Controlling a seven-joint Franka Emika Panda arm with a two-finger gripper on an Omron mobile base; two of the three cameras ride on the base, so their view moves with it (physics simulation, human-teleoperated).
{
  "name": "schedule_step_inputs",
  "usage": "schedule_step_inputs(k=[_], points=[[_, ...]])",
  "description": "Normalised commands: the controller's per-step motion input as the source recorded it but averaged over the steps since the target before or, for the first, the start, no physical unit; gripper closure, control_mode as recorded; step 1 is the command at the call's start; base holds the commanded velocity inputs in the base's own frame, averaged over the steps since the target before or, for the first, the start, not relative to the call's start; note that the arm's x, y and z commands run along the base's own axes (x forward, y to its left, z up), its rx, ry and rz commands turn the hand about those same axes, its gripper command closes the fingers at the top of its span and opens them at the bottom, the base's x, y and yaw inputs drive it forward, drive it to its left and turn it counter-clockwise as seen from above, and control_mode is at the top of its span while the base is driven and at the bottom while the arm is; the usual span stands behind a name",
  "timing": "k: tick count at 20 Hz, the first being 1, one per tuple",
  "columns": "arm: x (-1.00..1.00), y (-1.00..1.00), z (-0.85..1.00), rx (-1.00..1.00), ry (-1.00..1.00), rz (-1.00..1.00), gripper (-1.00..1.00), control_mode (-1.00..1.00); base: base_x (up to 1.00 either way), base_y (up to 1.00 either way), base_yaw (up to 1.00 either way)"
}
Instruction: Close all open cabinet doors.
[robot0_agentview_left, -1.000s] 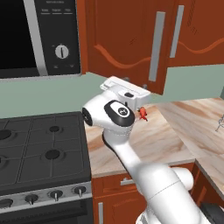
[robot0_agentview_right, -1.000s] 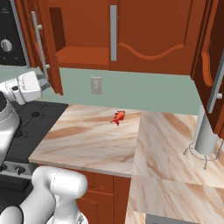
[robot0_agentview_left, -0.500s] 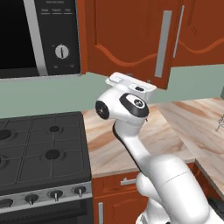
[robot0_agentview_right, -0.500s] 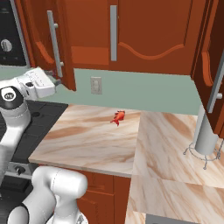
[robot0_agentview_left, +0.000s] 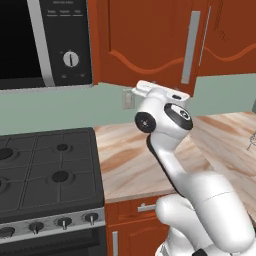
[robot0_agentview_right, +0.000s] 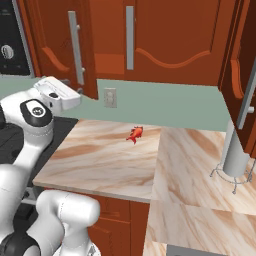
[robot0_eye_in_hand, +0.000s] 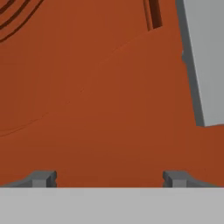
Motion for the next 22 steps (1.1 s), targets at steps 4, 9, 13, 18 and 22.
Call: schedule_step_inputs(k=[4,9,13,18,22], points=[[0.28,-0.18,0.0,0.03,0.0,0.17,-1.0,-1.0,0.0,0.0,0.0],[0.29,-0.11,0.0,0.03,0.0,0.14,-1.0,-1.0,0.0,0.0,0.0],[0.18,-0.02,0.0,0.01,0.0,0.1,-1.0,-1.0,0.0,0.0,0.0],[0.24,0.0,0.0,0.0,0.0,0.08,-1.0,-1.0,0.0,0.0,0.0],[0.3,-0.09,0.0,0.03,0.01,0.11,-1.0,-1.0,0.0,0.0,0.0]])
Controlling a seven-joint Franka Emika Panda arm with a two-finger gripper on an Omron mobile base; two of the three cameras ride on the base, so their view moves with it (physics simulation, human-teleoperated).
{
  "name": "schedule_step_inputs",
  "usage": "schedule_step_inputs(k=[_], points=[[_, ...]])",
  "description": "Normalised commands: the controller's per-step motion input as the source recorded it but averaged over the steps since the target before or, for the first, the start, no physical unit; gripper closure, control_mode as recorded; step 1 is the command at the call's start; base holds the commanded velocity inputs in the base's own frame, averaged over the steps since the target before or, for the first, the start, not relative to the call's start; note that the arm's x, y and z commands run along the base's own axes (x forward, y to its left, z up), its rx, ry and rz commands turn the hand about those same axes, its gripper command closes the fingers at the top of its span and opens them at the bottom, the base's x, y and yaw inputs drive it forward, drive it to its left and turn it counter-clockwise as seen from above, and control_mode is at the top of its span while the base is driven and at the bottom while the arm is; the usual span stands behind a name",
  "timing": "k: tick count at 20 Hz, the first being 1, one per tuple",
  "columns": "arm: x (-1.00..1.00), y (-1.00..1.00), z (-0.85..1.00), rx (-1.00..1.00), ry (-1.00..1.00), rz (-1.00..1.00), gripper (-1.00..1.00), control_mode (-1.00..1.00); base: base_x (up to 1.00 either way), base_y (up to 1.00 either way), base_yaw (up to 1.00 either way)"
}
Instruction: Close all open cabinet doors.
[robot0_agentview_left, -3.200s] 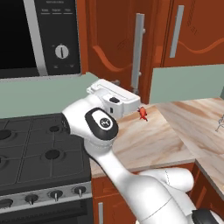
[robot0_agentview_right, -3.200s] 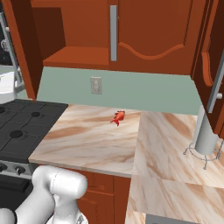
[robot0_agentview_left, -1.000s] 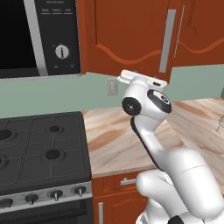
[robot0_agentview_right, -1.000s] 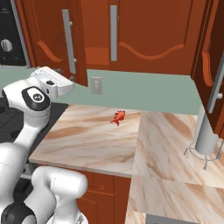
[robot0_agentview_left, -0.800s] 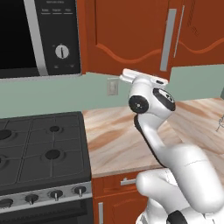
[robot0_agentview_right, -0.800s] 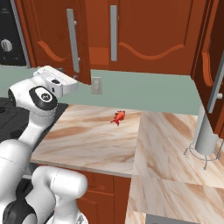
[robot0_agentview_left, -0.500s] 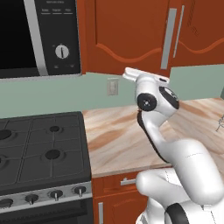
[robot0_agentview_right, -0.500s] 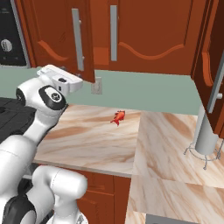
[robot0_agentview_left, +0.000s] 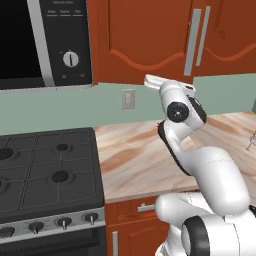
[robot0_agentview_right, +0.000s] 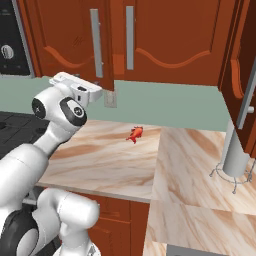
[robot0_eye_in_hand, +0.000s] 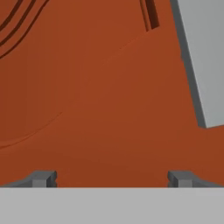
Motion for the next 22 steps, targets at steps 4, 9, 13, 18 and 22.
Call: schedule_step_inputs(k=[4,9,13,18,22], points=[[0.29,-0.1,0.0,0.03,0.0,0.11,-1.0,-1.0,0.0,0.0,0.0],[0.27,-0.03,0.0,0.0,0.01,0.1,-1.0,-1.0,0.0,0.0,0.0],[0.24,0.0,0.0,0.0,0.0,0.08,-1.0,-1.0,0.0,0.0,0.0],[0.21,0.0,0.01,0.0,0.0,0.07,-1.0,-1.0,0.0,0.0,0.0],[0.17,0.0,0.06,0.0,0.0,0.06,-1.0,-1.0,0.0,0.0,0.0]])
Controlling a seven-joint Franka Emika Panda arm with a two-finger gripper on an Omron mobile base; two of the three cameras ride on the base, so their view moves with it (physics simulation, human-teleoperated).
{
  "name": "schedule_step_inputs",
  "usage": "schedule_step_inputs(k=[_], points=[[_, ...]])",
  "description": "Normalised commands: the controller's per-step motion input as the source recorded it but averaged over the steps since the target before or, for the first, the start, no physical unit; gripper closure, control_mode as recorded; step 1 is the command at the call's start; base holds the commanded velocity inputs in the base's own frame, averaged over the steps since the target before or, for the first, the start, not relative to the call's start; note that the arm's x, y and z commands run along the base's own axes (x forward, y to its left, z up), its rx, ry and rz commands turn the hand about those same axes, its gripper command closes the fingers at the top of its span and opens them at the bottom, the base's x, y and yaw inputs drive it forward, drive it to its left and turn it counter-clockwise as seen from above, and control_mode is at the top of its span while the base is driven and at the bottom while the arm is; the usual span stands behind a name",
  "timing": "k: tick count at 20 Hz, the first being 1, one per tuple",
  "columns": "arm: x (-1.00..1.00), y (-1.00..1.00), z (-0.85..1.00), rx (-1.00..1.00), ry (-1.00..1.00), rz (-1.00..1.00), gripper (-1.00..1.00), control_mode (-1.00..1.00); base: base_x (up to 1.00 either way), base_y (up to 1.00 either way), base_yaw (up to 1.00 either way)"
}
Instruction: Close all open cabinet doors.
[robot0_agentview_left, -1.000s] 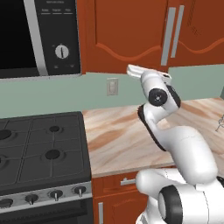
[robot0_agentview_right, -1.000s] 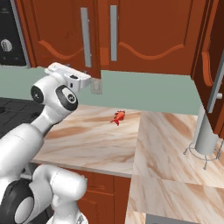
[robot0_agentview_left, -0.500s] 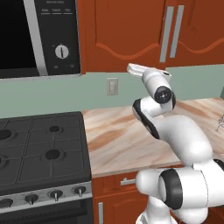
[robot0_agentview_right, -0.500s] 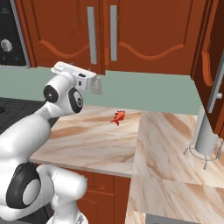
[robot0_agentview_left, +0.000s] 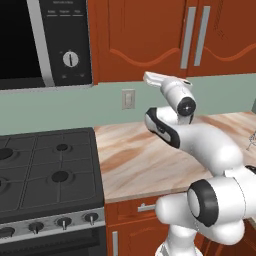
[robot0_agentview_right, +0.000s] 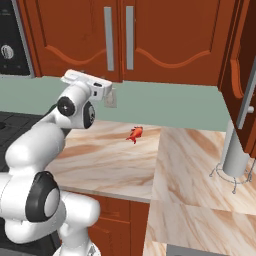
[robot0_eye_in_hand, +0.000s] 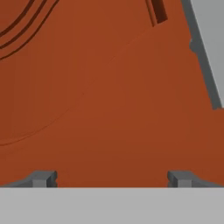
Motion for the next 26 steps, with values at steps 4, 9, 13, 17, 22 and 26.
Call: schedule_step_inputs(k=[4,9,13,17,22,26], points=[[0.13,0.0,0.13,0.0,0.03,0.05,-1.0,-1.0,0.0,0.0,0.0],[0.09,0.0,0.15,0.0,0.04,0.05,-1.0,-1.0,0.0,0.0,0.0],[0.13,0.0,0.1,0.0,0.02,0.05,-1.0,-1.0,0.0,0.0,0.0],[0.18,0.0,0.03,0.0,0.01,0.05,-1.0,-1.0,0.0,0.0,0.0],[0.22,0.0,0.0,0.0,0.0,0.06,-1.0,-1.0,0.0,0.0,0.0],[0.16,0.0,0.0,0.0,0.0,0.07,-1.0,-1.0,0.0,0.0,0.0]])
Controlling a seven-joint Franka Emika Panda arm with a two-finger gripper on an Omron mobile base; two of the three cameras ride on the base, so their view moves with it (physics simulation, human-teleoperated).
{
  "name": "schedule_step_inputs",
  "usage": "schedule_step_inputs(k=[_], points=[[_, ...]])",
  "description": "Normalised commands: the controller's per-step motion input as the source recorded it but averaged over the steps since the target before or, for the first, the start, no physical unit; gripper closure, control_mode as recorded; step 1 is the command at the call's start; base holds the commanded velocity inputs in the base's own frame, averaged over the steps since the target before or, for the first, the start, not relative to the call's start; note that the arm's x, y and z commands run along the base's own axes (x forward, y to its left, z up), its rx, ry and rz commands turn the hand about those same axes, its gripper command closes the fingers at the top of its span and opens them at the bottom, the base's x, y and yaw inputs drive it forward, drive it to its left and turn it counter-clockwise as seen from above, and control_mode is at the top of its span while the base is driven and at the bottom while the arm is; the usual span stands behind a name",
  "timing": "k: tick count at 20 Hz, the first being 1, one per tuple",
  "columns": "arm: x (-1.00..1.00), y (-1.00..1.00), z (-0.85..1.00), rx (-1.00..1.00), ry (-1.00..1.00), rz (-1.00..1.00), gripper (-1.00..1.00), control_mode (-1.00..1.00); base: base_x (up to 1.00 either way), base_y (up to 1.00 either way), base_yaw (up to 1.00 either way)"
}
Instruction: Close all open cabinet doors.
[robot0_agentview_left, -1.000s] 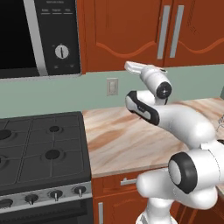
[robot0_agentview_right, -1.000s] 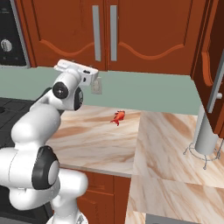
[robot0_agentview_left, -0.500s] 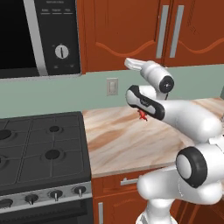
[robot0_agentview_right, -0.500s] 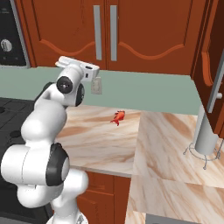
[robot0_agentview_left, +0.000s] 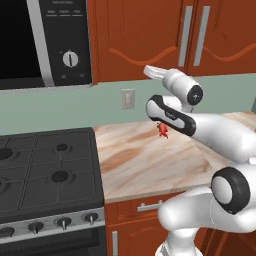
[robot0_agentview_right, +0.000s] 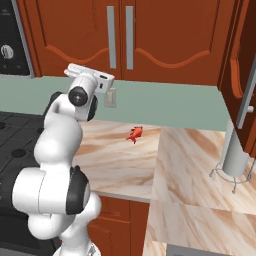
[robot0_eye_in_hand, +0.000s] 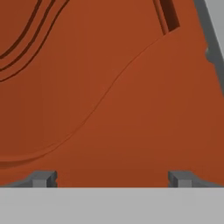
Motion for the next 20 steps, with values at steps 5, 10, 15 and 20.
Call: schedule_step_inputs(k=[5,10,15,20], points=[[-0.27,0.0,0.05,-0.02,0.0,0.07,-1.0,-1.0,0.0,0.0,0.0],[-0.83,-0.01,0.2,-0.03,0.0,0.01,-1.0,-1.0,0.0,0.0,0.0],[-1.0,-0.09,0.27,-0.03,0.0,0.0,-1.0,-1.0,0.0,0.0,0.0],[-0.94,0.0,0.5,-0.03,0.1,0.0,-1.0,-1.0,0.0,0.0,0.0]])
